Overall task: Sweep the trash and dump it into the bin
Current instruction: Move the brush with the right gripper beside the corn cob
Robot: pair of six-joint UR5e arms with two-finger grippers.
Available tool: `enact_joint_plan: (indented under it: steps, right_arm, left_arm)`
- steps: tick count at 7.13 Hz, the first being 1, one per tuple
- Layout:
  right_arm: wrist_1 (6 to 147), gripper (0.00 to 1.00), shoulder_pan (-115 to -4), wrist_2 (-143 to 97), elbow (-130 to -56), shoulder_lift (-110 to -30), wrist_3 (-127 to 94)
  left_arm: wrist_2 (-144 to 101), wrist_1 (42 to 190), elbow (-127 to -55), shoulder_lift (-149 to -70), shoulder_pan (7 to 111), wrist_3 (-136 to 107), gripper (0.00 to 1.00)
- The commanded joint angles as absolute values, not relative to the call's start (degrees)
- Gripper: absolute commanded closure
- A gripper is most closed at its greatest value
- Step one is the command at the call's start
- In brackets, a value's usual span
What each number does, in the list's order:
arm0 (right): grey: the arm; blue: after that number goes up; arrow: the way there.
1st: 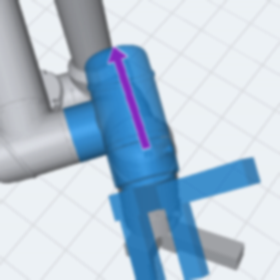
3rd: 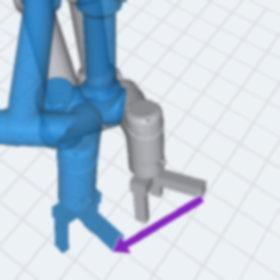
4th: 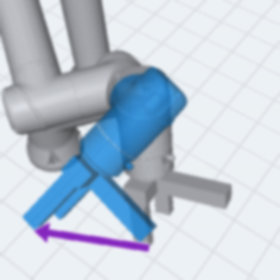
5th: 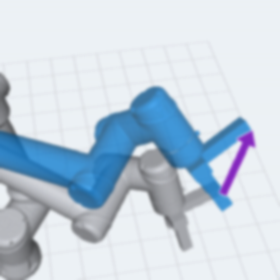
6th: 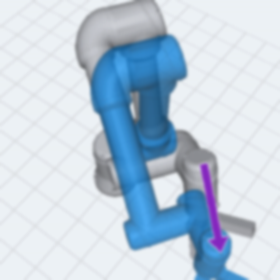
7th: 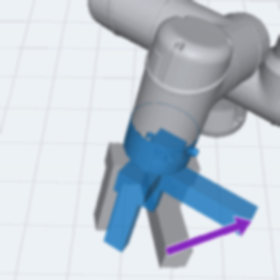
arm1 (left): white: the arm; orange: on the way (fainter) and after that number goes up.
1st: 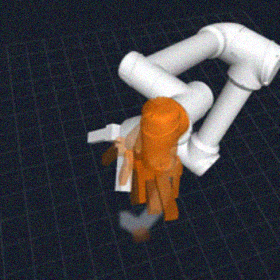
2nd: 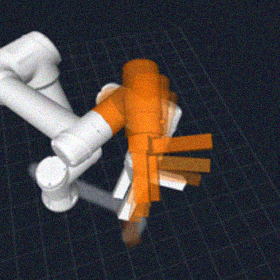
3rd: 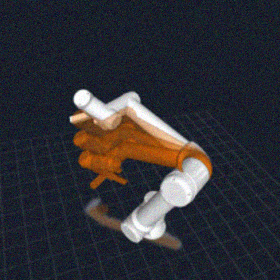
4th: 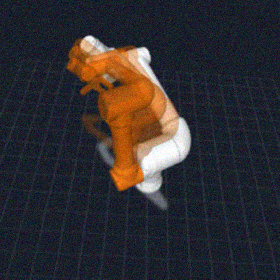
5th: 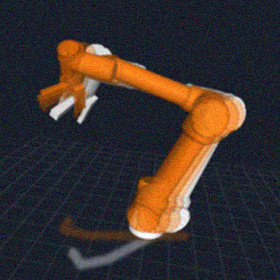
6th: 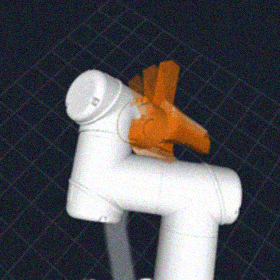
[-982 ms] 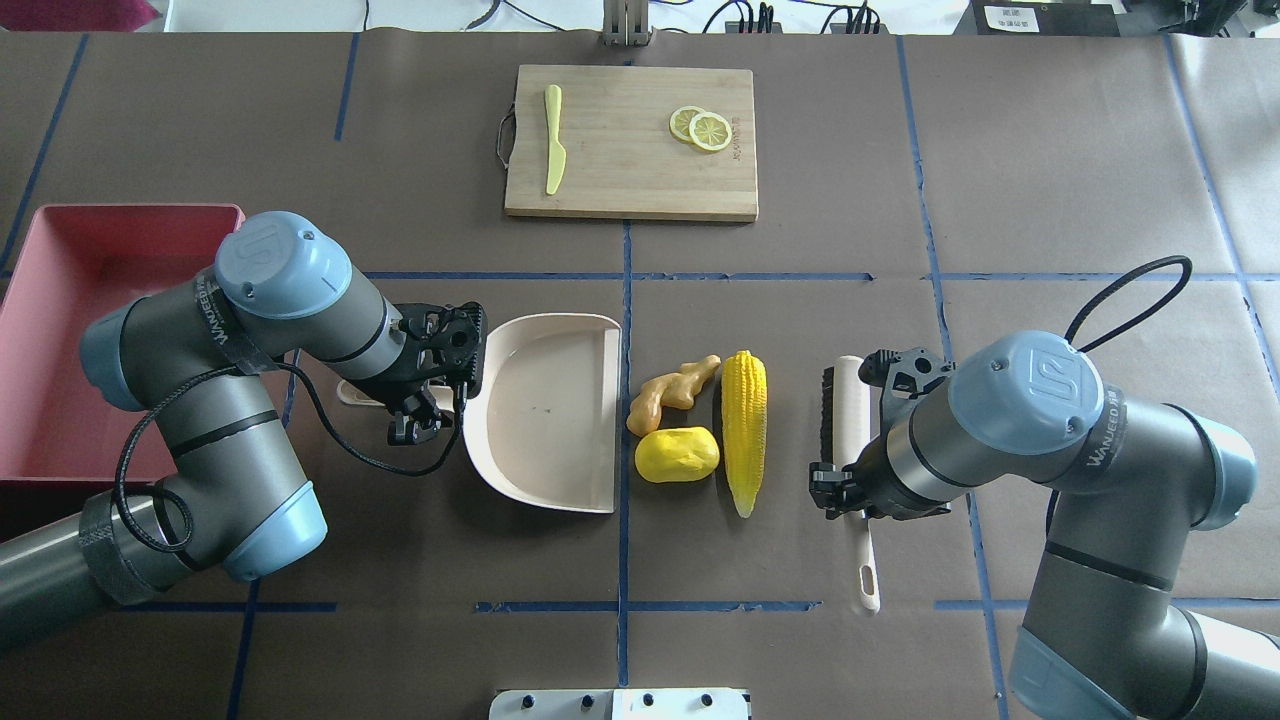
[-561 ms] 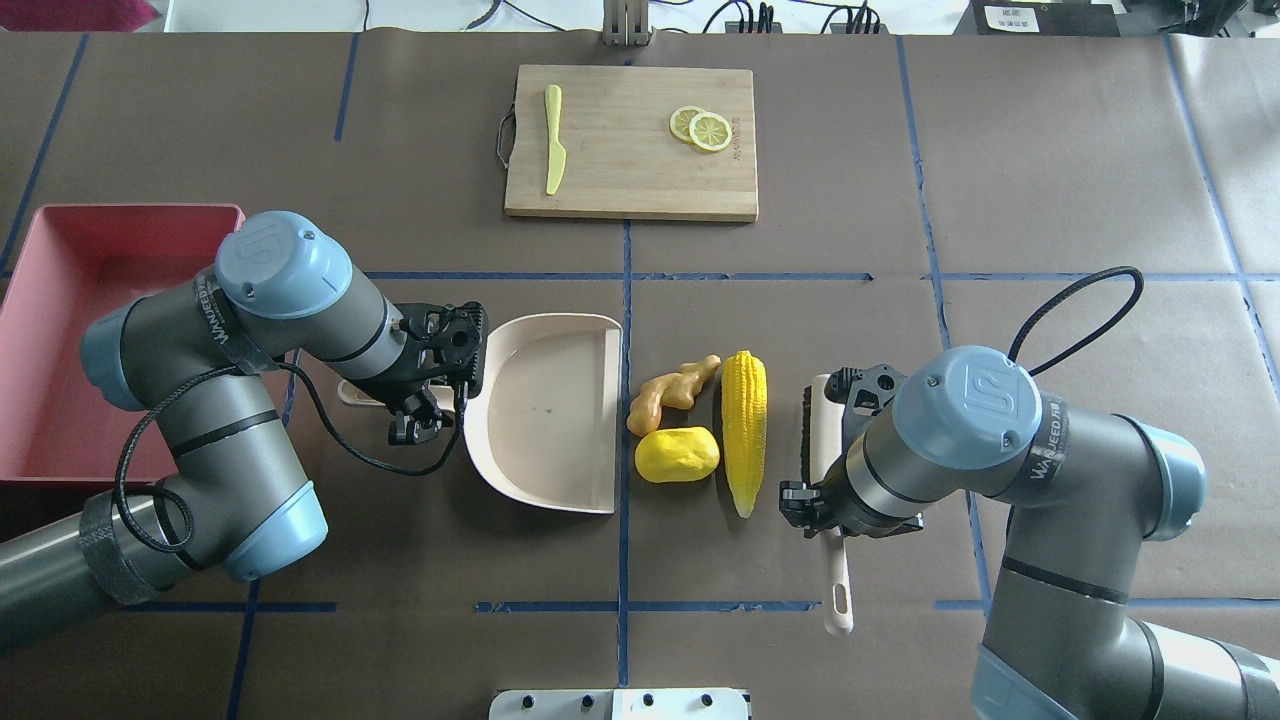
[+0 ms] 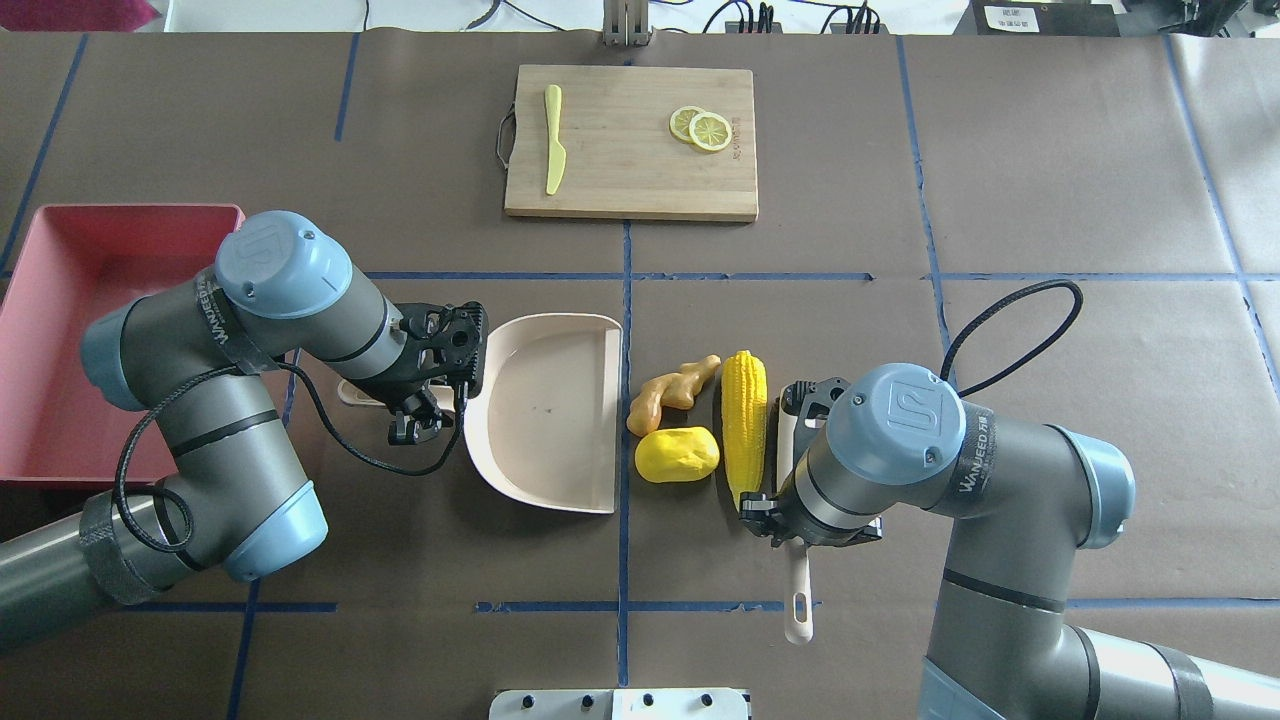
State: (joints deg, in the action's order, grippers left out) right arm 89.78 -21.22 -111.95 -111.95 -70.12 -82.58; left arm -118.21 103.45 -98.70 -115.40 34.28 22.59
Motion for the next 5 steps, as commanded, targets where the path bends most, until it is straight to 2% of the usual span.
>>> enact_joint_plan:
  steps: [1, 5]
  right_arm:
    - [89.82, 1.00, -21.01, -111.62, -111.10, -69.70, -82.71]
    - [89.83, 1.00, -20.92, -110.57, -106.62, -64.52, -82.79]
  left_arm:
    - [-118.21, 103.45, -98.70, -115.40, 34.28, 22.59, 0.96]
    - [-118.21, 103.45, -98.70, -115.40, 34.28, 22.50, 0.96]
